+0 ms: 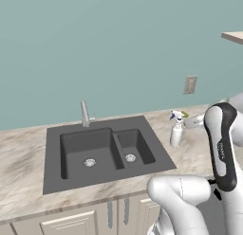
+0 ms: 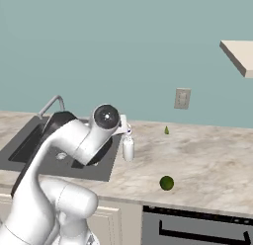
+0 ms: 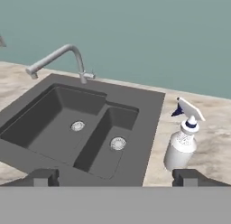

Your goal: Open the cabinet. Pick the spray and place it next to the sink. Then close the cabinet.

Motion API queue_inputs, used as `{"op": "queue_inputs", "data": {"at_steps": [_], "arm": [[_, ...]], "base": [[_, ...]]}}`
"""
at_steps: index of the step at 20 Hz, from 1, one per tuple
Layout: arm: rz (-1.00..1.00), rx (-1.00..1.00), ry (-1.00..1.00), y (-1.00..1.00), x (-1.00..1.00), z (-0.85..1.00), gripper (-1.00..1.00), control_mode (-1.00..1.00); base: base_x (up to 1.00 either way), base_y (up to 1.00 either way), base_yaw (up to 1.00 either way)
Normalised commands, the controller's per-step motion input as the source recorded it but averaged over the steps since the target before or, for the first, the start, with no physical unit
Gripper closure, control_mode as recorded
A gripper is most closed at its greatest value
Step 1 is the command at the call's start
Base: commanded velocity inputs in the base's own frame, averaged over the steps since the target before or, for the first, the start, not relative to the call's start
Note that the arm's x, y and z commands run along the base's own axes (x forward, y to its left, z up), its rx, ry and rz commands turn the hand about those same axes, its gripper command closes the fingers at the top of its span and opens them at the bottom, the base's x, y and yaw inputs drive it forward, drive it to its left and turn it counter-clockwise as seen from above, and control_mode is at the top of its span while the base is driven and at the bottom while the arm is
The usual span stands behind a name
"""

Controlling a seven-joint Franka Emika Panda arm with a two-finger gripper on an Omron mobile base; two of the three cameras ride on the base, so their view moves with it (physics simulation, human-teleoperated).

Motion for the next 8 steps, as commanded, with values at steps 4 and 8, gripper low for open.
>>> {"op": "queue_inputs", "data": {"at_steps": [4,8], "arm": [[0.0,0.0,0.0,0.5,-0.87,0.37,-1.0,-1.0],[0.0,0.0,0.0,0.5,-0.87,0.35,-1.0,-1.0]], "base": [[0.0,0.0,0.0],[0.0,0.0,0.0]]}}
